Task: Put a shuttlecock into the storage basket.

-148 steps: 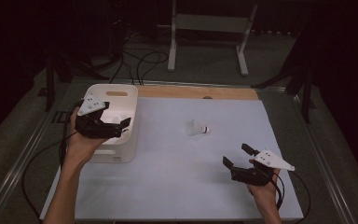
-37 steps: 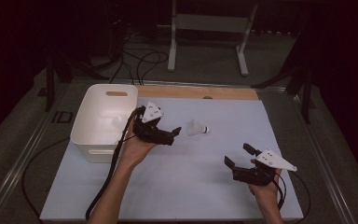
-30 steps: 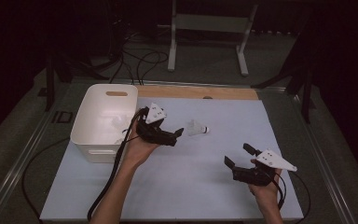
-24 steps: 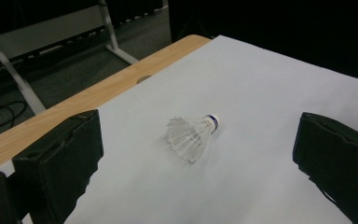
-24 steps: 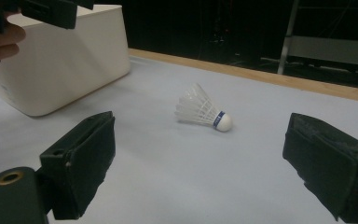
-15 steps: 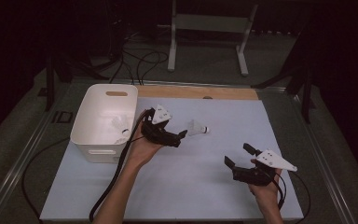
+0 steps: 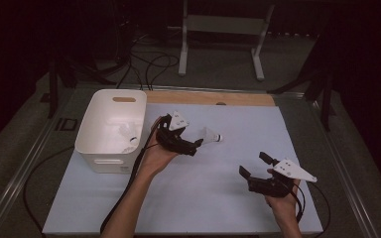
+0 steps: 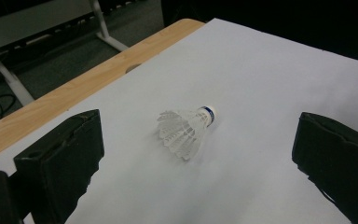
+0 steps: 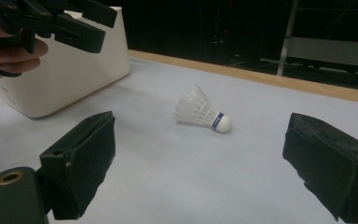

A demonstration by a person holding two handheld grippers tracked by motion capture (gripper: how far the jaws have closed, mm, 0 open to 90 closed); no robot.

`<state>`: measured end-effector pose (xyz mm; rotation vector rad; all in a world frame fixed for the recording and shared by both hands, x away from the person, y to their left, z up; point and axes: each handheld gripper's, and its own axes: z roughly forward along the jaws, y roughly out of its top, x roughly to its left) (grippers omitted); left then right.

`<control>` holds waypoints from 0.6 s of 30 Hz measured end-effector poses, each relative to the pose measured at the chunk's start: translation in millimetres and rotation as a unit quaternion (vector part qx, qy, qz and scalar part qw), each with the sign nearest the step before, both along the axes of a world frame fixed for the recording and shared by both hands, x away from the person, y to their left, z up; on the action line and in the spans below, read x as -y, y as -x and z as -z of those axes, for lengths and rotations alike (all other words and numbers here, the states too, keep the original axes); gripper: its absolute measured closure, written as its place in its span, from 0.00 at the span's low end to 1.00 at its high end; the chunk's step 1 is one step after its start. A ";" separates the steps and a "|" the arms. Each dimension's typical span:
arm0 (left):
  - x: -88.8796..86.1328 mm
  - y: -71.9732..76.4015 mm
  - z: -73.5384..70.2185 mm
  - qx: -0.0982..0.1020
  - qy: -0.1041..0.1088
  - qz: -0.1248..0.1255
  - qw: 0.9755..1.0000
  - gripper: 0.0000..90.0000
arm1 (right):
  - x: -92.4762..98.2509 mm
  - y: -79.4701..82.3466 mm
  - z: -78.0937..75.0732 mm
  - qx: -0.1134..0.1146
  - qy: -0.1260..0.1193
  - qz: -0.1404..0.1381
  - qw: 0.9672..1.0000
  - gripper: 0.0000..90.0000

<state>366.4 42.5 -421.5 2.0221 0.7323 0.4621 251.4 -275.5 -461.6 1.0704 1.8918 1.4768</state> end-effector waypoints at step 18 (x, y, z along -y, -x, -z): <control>14.0 -11.8 12.4 -0.011 -0.015 0.004 1.000 0.04 | 0.1 -0.4 -0.7 0.001 -0.002 -0.002 1.000 0.10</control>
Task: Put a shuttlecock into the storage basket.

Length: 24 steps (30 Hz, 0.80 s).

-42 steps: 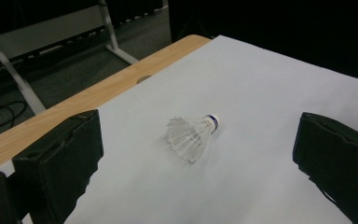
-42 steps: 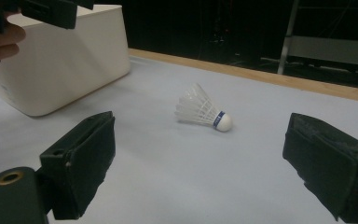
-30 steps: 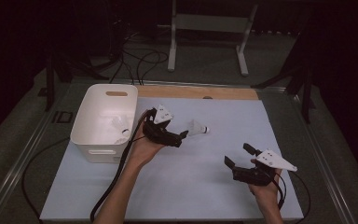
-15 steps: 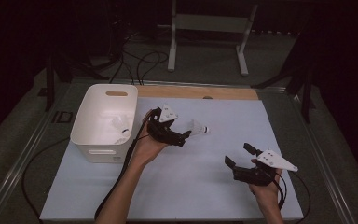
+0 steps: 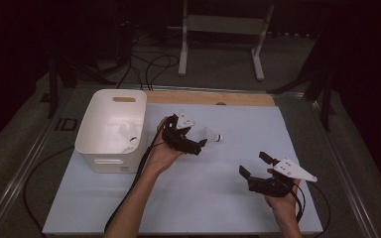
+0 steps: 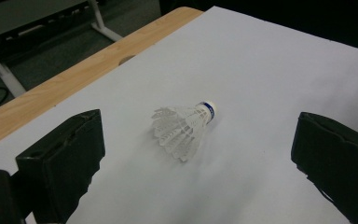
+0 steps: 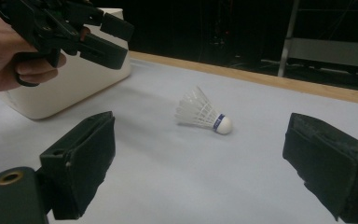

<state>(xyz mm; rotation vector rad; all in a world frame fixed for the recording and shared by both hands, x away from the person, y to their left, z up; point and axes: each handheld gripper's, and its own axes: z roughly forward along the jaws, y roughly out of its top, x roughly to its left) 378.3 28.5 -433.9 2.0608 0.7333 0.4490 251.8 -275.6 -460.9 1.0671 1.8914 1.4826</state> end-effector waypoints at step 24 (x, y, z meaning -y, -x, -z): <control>18.4 -16.0 14.5 -0.018 -0.010 0.001 1.000 0.05 | 0.5 0.6 -3.1 0.006 -0.002 0.000 1.000 0.10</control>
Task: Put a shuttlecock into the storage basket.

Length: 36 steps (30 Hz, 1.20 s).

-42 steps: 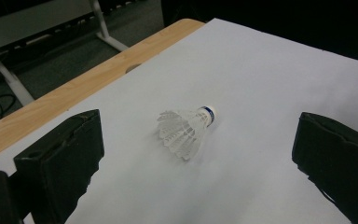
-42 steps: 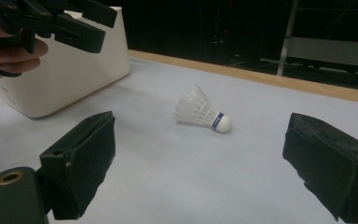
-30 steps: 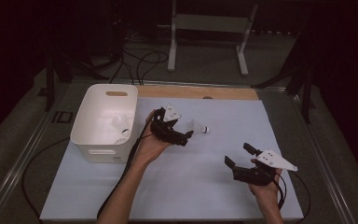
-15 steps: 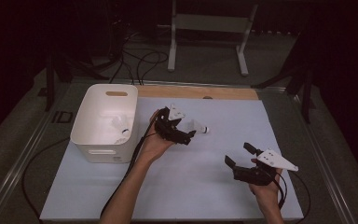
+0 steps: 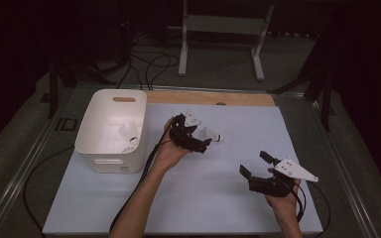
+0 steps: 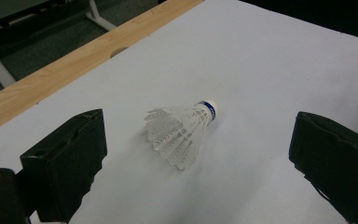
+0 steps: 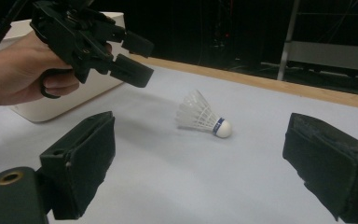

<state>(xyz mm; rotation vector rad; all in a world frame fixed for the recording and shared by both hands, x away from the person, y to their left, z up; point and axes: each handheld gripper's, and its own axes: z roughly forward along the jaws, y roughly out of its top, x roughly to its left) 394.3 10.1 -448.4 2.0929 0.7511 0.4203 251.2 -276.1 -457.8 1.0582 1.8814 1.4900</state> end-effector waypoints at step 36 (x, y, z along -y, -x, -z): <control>21.3 -18.2 17.3 -0.050 0.002 -0.010 0.999 0.17 | 1.7 -0.5 -1.3 0.003 -0.004 0.001 1.000 0.10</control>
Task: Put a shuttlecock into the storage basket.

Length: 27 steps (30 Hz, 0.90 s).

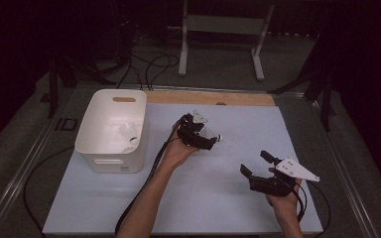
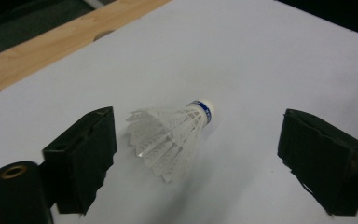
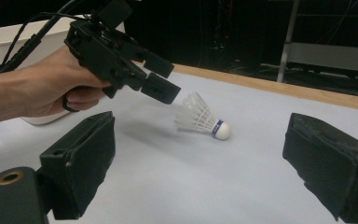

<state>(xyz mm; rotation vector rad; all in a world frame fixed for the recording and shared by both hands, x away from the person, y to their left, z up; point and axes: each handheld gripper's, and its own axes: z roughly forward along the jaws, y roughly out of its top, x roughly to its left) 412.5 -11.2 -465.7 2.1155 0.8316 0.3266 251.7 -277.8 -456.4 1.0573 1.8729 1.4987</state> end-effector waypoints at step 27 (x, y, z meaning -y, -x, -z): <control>7.4 -9.4 24.2 -0.055 -0.022 -0.007 0.998 0.46 | 0.3 1.2 -2.6 0.003 -0.003 0.000 1.000 0.10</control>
